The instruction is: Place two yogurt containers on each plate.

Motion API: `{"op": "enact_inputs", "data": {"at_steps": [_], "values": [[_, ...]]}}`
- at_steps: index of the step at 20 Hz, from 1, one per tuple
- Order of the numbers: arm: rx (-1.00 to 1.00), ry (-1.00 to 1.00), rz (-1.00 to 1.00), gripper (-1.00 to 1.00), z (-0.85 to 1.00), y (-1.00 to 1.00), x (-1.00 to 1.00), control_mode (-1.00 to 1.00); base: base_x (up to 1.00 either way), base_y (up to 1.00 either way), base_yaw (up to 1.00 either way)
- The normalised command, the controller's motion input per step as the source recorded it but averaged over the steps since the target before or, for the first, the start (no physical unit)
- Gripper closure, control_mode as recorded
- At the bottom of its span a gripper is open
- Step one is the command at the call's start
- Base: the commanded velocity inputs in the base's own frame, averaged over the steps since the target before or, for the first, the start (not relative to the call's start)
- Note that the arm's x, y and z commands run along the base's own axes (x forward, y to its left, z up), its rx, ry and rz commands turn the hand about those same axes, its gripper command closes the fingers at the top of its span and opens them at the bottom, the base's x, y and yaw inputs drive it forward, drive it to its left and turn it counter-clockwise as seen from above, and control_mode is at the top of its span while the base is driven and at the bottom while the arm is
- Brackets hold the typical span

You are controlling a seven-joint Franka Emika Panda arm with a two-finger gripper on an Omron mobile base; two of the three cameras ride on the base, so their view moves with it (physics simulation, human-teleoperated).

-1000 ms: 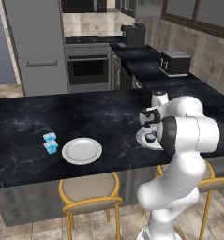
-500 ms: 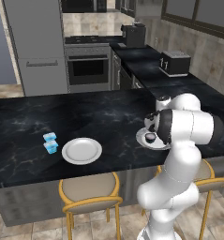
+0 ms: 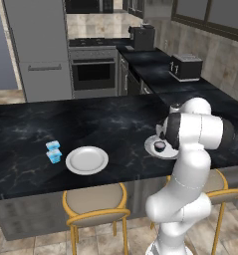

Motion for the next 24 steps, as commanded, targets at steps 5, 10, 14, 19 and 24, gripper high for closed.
{"op": "enact_inputs", "data": {"at_steps": [5,10,14,19,24], "values": [[0.11,0.00,0.00,1.00,-0.01,0.00,0.10,-1.00,0.00,0.00,0.00],[0.09,0.00,-0.01,1.00,-0.01,0.00,0.06,-1.00,0.00,0.00,0.00],[0.03,0.00,-0.03,1.00,-0.09,0.00,0.05,-1.00,0.00,0.00,0.00],[0.01,0.00,-0.04,1.00,-0.01,0.05,0.00,-1.00,0.00,0.00,0.00],[0.00,0.00,-0.06,1.00,0.00,0.14,0.00,-1.00,0.00,0.00,0.00]]}}
